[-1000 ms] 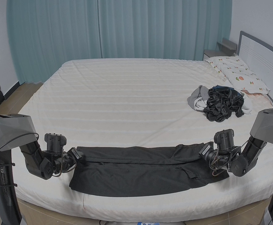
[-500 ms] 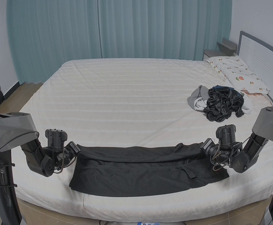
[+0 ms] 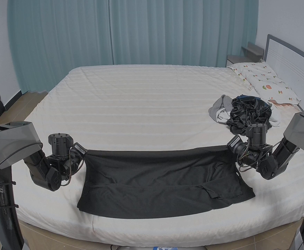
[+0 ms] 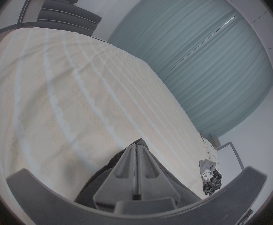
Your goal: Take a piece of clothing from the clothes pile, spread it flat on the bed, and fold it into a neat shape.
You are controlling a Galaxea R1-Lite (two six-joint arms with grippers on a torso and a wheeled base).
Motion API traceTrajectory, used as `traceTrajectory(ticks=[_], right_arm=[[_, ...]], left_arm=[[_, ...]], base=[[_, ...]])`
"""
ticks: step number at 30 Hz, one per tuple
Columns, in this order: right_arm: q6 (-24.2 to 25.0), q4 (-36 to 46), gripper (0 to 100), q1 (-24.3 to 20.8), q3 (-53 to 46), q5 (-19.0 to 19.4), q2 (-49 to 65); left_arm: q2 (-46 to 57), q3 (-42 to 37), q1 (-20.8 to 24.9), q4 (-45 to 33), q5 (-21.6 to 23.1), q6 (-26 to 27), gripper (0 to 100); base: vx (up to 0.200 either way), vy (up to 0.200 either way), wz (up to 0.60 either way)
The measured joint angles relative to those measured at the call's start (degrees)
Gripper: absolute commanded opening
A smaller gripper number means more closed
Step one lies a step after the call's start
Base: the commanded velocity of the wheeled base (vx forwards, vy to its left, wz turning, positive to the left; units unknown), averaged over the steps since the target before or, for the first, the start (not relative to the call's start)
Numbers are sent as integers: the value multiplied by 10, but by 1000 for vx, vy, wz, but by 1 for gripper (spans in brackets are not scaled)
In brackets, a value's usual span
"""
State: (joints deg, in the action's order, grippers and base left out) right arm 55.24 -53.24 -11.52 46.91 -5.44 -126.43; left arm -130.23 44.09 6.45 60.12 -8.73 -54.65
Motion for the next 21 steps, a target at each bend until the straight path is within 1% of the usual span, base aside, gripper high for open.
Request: traceTrajectory(ticks=[2,4,9,10,12,17,21], right_arm=[[-9,-1,0,1,-12,2,-1],[-15,0,0,2,-23,3,-1],[-40,-4,0,2,-53,5,-1],[-52,-10,0,2,-67,5,-1],[-65,-15,0,2,-82,5,-1],[-84,-21,0,2,-106,7,-11],[-87,-23,0,3,-109,6,-24]], left_arm=[[0,-8,0,1,1,4,0],[1,-18,0,1,2,20,0],[4,-52,1,2,4,98,0],[4,-66,1,2,4,122,0],[5,-80,2,2,5,138,0],[3,-100,17,0,5,147,0],[1,-108,26,-3,5,148,0]], base=[[0,0,0],[0,0,0],[0,0,0],[0,0,0],[0,0,0],[0,0,0],[0,0,0]])
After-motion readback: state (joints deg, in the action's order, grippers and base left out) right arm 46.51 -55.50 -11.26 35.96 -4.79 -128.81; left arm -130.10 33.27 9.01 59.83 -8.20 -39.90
